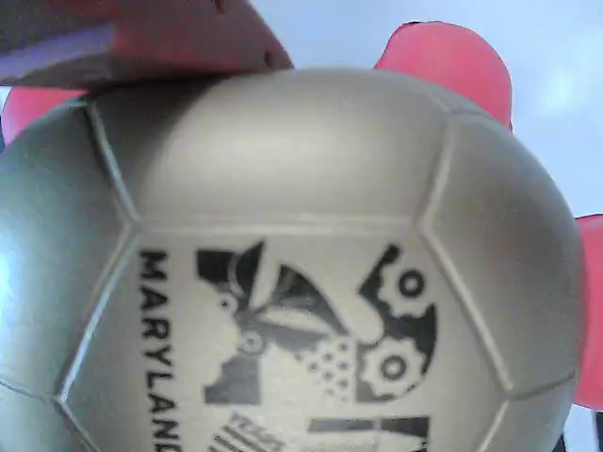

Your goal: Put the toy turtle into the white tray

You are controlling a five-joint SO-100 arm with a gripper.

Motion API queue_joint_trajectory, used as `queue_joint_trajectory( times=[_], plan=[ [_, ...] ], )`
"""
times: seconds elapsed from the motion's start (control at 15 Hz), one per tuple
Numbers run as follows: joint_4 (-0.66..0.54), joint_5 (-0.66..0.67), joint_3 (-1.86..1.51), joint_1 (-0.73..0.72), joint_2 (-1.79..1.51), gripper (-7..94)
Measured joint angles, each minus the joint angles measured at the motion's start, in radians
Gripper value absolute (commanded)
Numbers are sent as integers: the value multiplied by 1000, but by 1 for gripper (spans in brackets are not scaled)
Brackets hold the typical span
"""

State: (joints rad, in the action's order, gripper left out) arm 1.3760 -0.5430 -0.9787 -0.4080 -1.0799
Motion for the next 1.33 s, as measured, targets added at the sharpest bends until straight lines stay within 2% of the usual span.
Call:
queue_joint_trajectory(
  times=[0.07, 0.33, 0.47, 0.8, 0.93, 1.13, 1.2, 1.27, 1.33],
  plan=[
    [0, 0, 0, 5, 3, 10],
    [-9, 0, 0, 2, 18, 54],
    [-11, -6, 0, 5, 20, 67],
    [-11, -20, 0, -17, 20, 68],
    [-11, -29, 0, -20, 20, 67],
    [0, -6, 0, -20, 18, 62],
    [11, -2, 0, -20, 14, 51],
    [17, 11, 0, -20, 5, 33],
    [17, 23, 0, -20, -12, 4]
  ],
)
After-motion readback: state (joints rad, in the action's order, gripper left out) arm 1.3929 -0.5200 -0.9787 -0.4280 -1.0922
